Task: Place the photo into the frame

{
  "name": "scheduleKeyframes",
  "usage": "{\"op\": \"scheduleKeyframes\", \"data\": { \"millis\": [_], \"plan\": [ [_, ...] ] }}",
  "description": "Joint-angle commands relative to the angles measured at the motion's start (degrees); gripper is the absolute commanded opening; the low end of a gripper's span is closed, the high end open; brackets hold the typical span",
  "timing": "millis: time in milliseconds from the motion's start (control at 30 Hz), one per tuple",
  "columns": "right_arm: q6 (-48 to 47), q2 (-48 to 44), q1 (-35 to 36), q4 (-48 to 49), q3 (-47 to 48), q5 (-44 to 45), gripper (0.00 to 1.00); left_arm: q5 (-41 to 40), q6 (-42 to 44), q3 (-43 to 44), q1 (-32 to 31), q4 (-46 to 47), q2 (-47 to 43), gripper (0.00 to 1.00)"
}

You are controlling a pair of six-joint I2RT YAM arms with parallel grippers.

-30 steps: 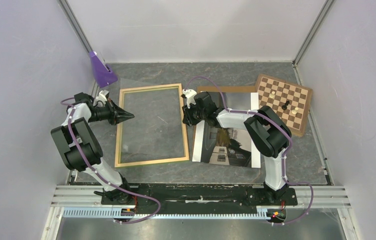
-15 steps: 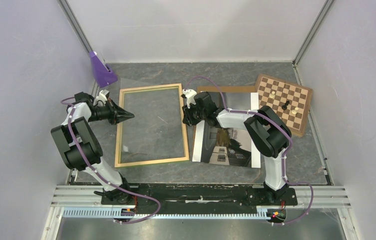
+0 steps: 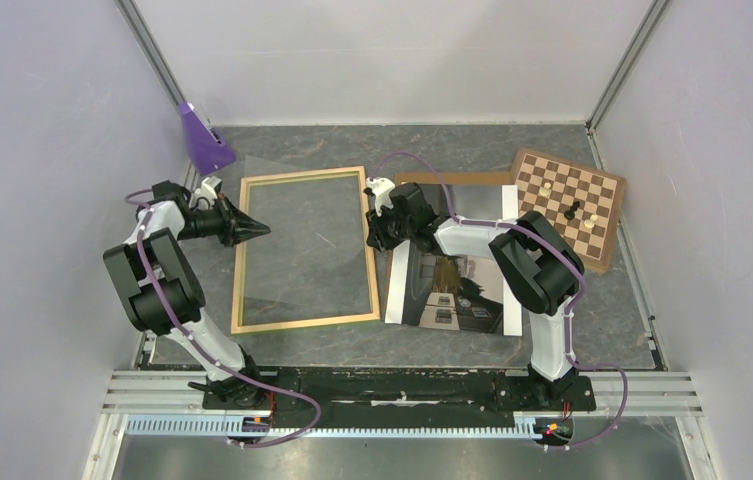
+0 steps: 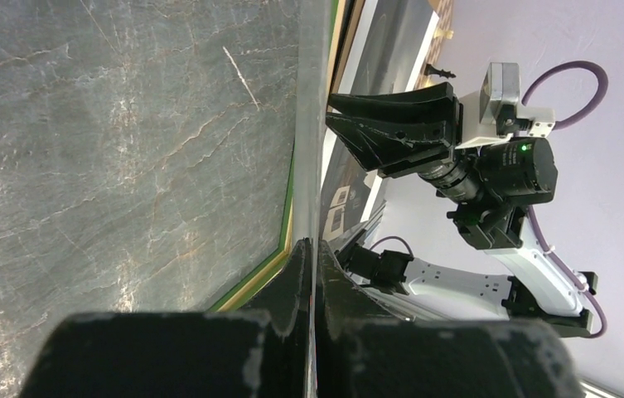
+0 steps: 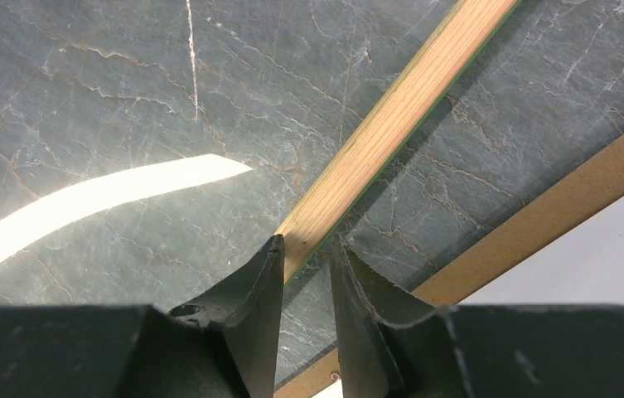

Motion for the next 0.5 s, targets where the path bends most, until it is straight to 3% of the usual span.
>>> {"op": "scheduleKeyframes", "data": {
  "millis": [0,467],
  "plan": [
    [-1.1,1.8,0.2,-2.4,-0.2,2.1,0.30,0.6,3.4,1.6,-1.6,-1.3,0.9,0.02],
    [-1.2,2.2,0.1,-3.0,0.4,2.3,0.30,-0.5,4.9,2.2,-1.9,-1.3,2.3,0.02]
  ]
}}
